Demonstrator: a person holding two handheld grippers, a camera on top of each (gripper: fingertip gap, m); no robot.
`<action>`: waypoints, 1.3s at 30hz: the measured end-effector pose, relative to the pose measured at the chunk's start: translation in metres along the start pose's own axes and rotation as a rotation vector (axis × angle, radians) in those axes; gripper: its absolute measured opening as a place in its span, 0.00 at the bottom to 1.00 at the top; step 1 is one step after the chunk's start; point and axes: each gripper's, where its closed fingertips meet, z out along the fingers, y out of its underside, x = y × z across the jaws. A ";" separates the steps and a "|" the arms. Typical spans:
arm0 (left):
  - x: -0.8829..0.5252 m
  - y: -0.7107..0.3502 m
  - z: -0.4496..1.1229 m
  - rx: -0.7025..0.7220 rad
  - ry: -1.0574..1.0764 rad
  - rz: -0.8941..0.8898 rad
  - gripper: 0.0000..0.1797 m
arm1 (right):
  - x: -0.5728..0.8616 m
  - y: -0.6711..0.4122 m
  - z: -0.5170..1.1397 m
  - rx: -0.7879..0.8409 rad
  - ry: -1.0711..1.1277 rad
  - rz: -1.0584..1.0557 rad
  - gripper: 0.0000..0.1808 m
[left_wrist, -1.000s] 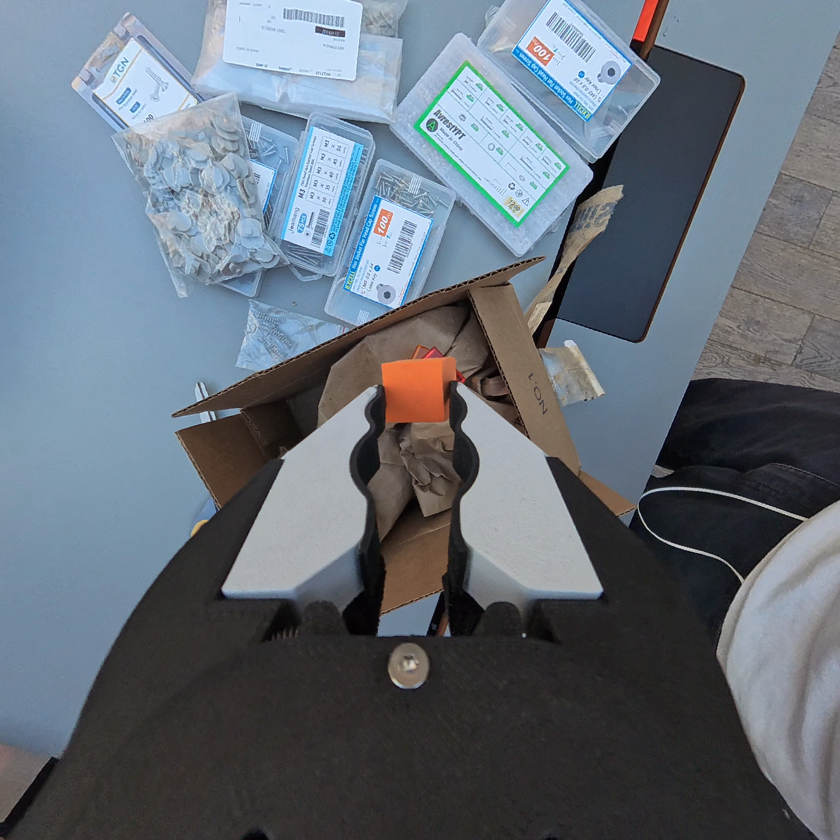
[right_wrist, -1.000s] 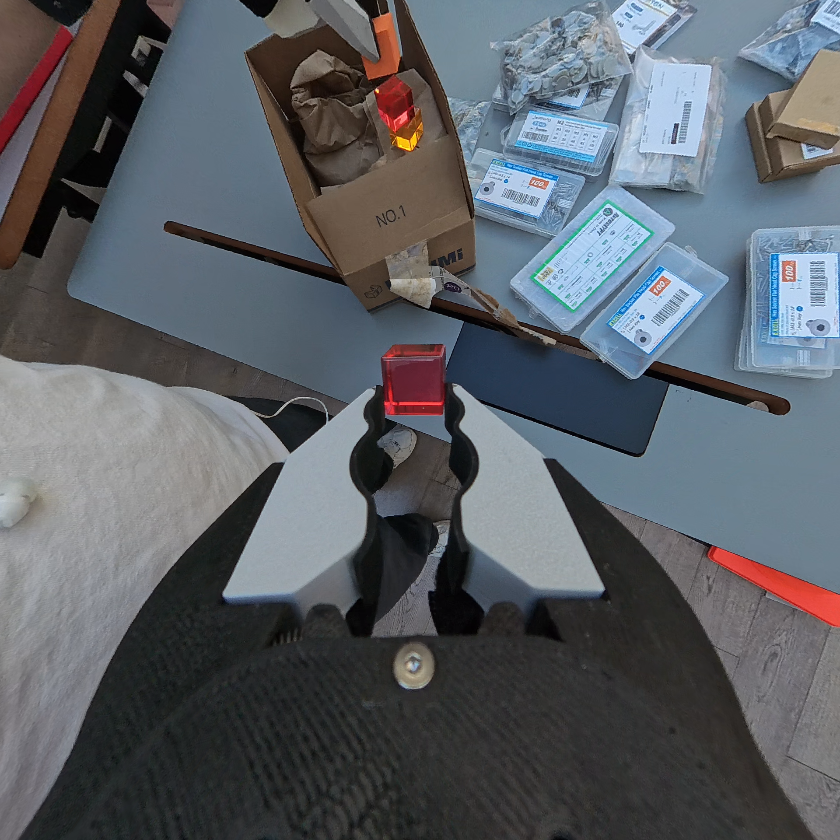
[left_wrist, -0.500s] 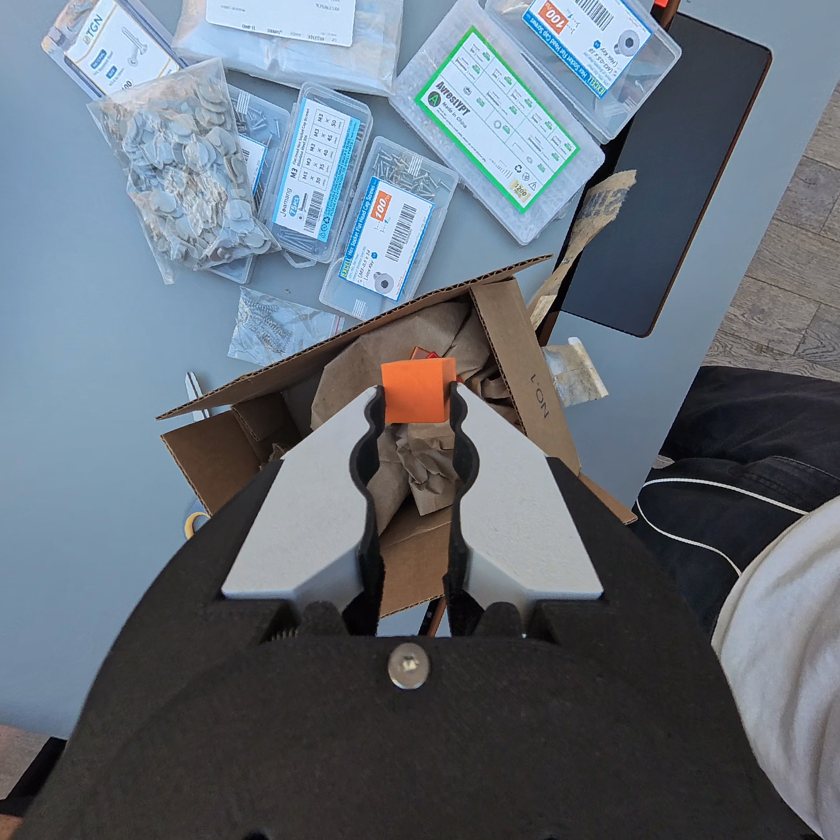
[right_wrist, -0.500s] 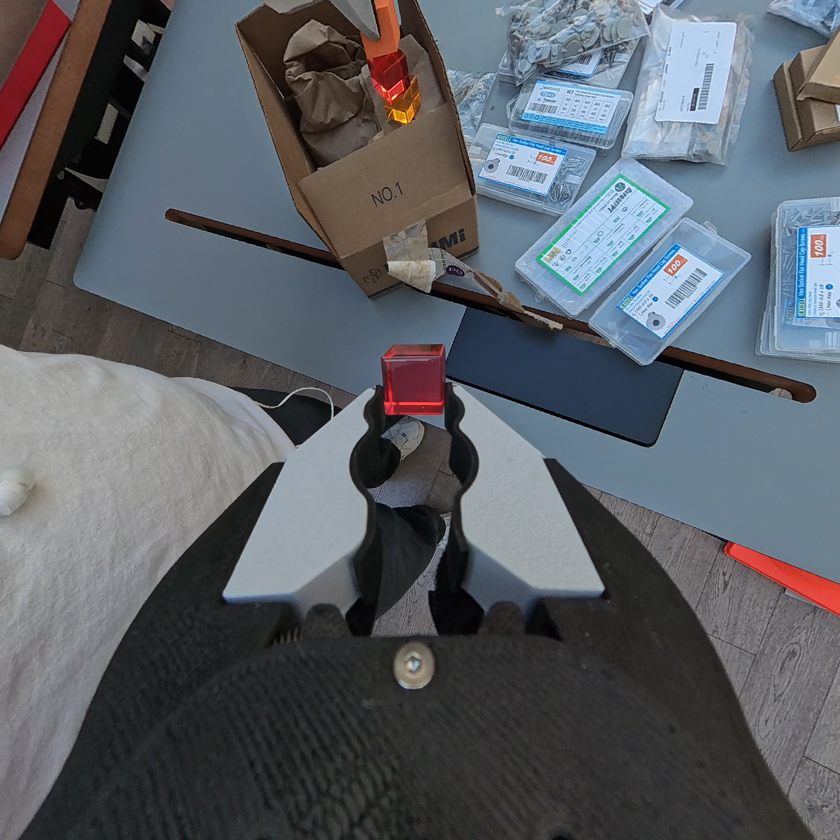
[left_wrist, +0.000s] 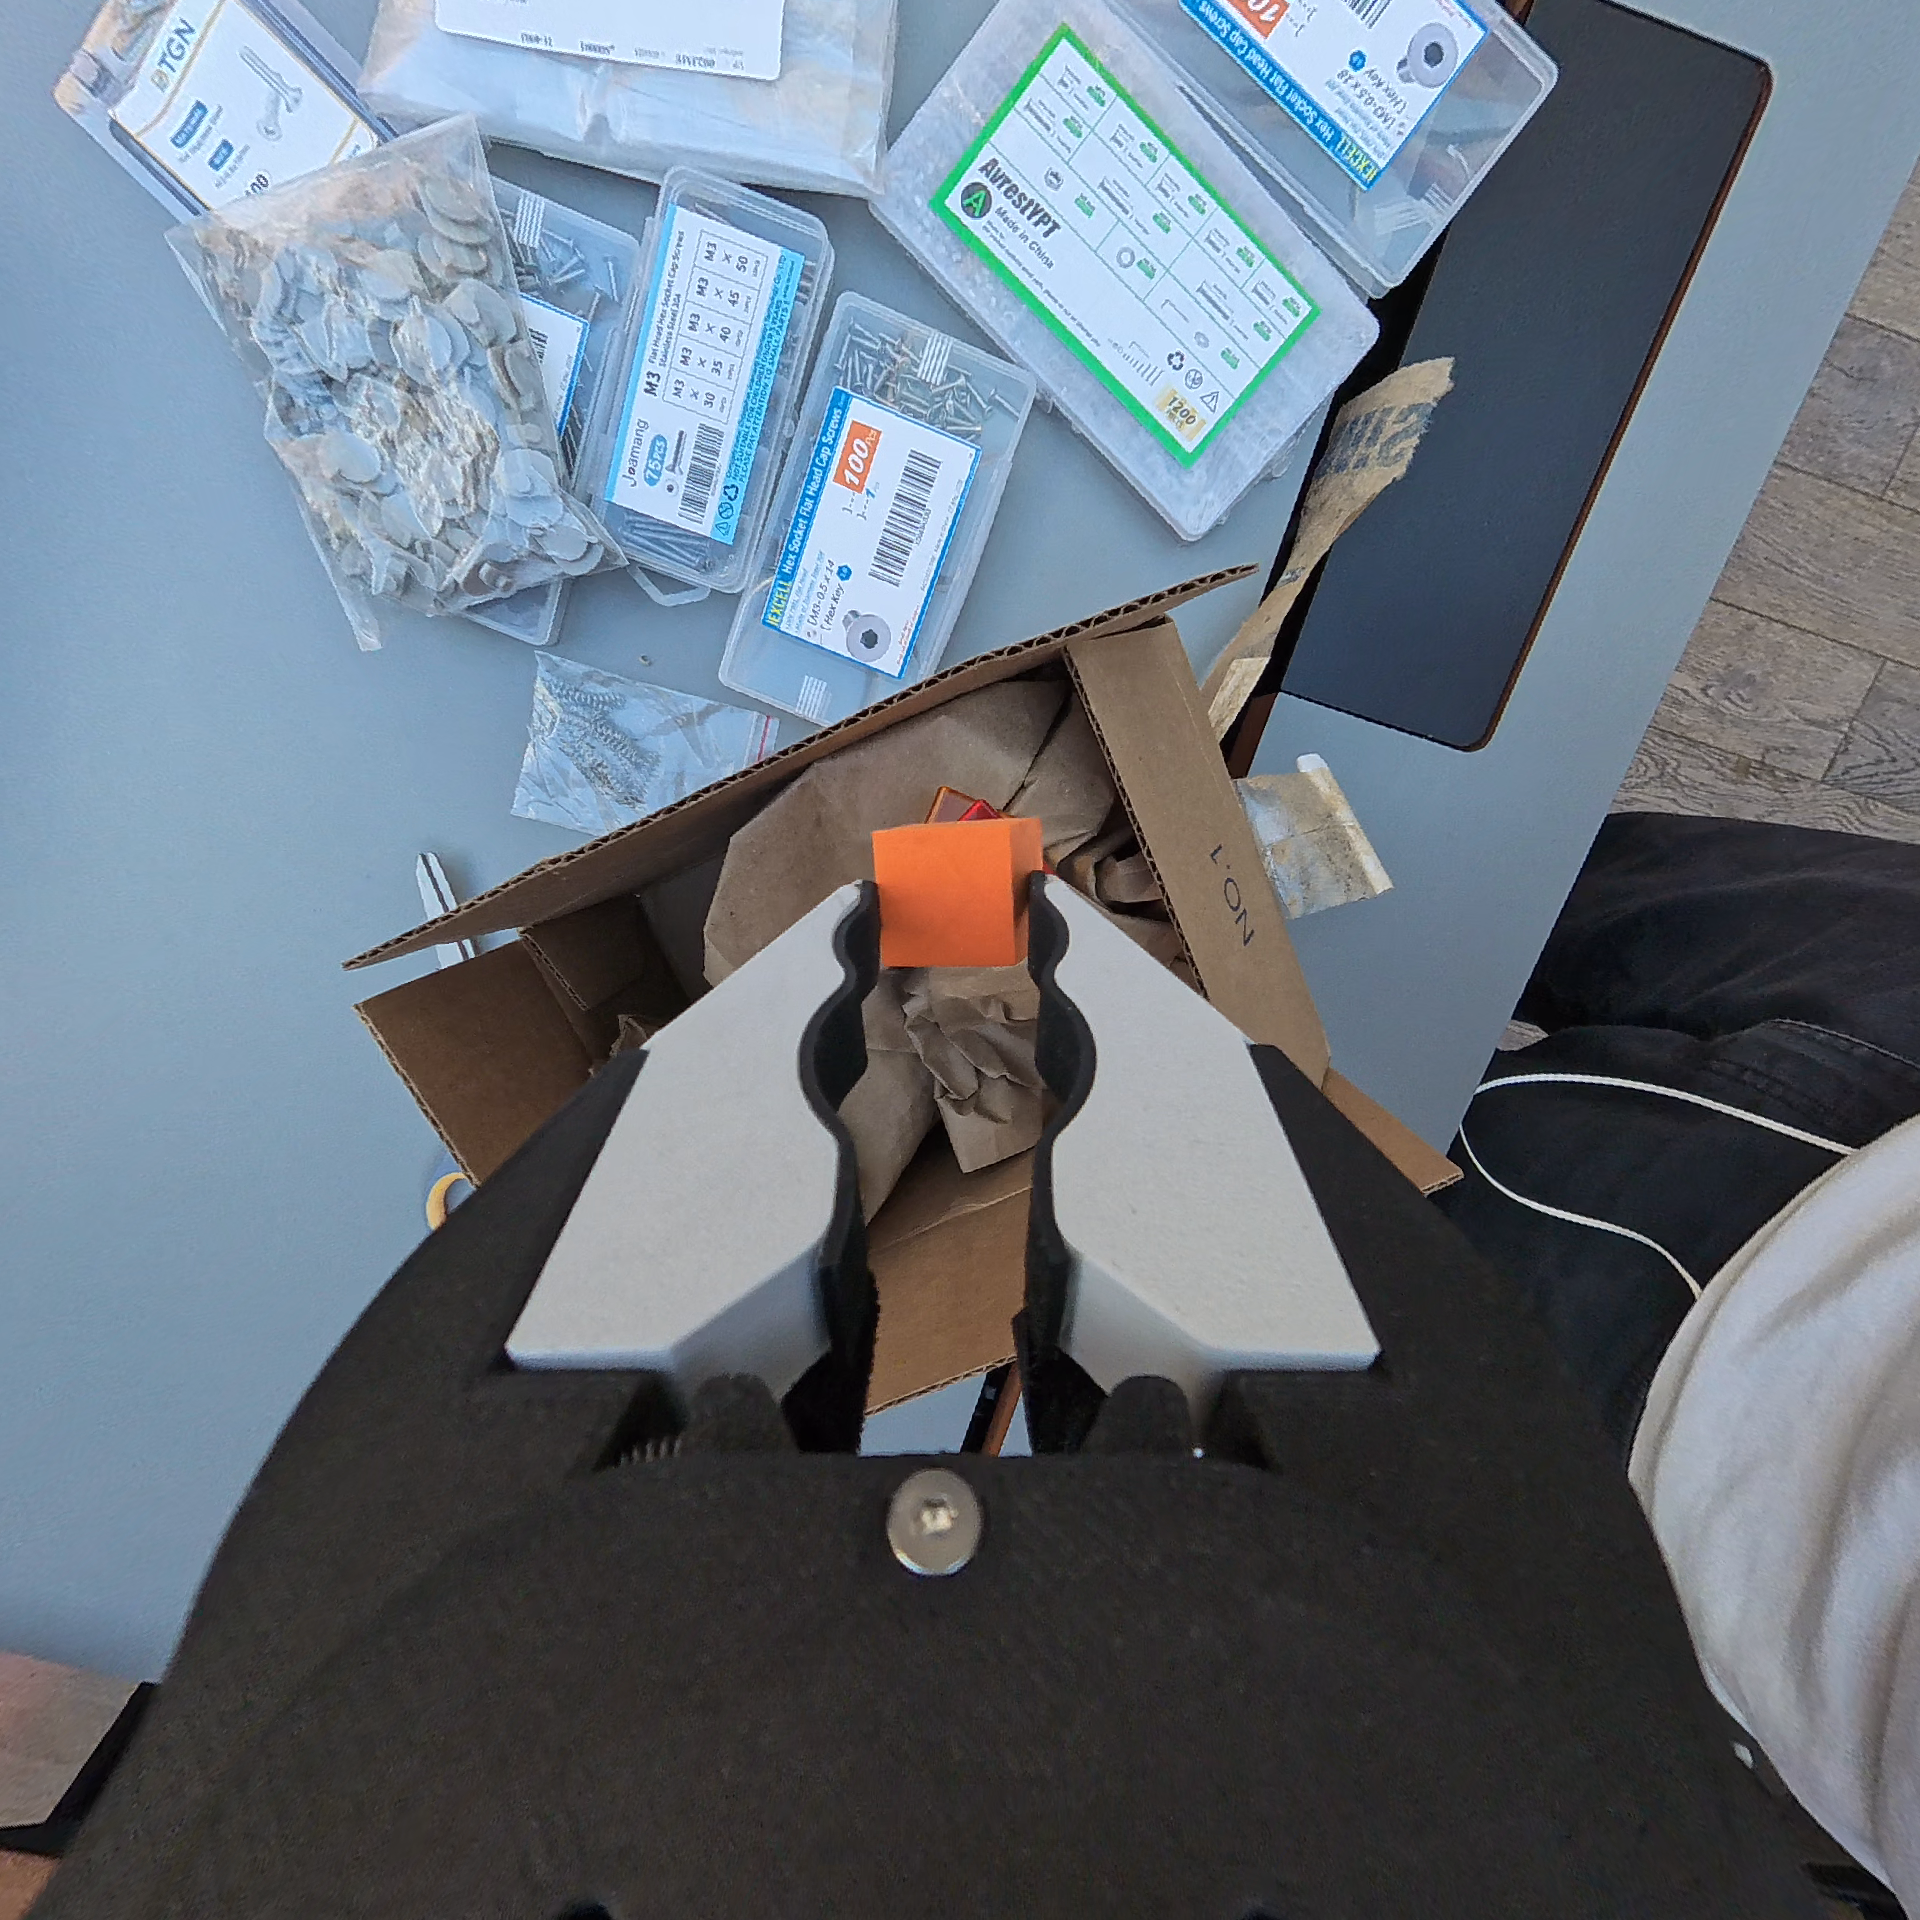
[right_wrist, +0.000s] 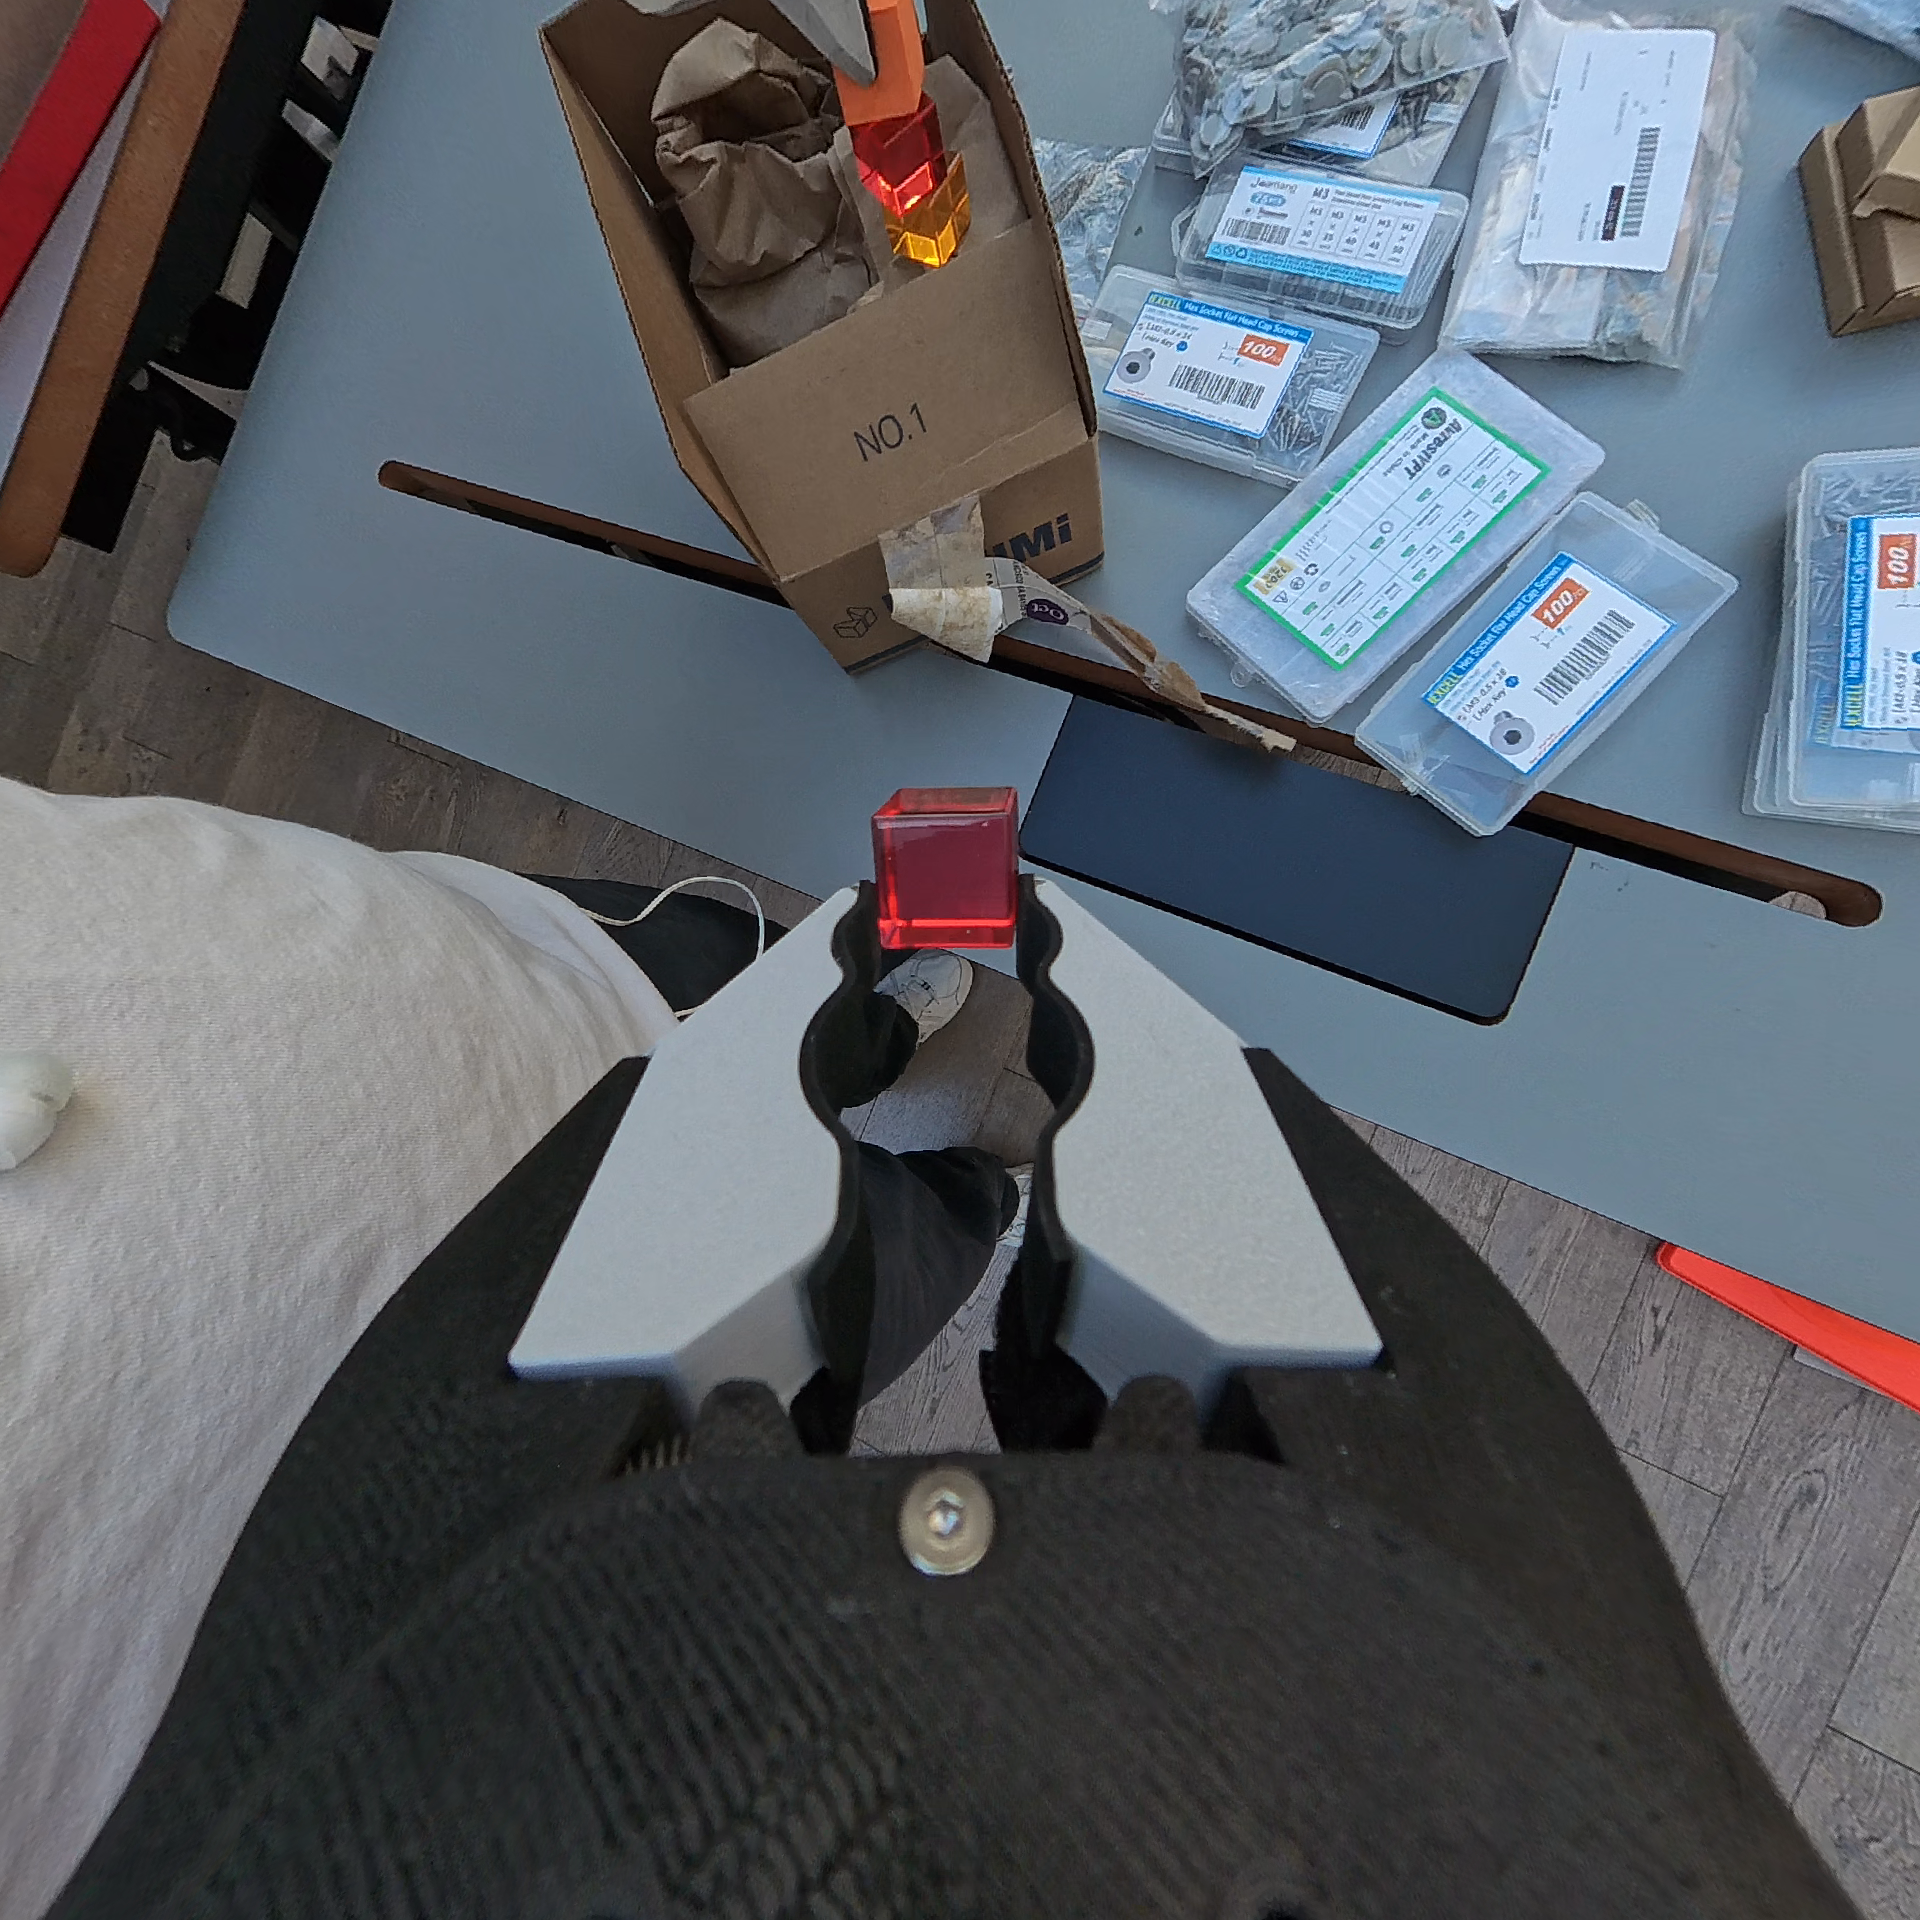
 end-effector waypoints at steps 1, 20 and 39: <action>0.000 0.000 0.000 0.003 0.001 0.001 0.15 | 0.000 0.001 0.000 -0.003 0.000 0.000 0.13; -0.003 -0.010 -0.029 0.114 0.000 -0.072 0.26 | -0.002 -0.005 0.007 -0.009 -0.028 -0.011 0.13; -0.006 0.185 -0.205 0.549 -0.261 -0.586 0.28 | -0.041 -0.201 0.195 -0.411 -0.218 -0.392 0.13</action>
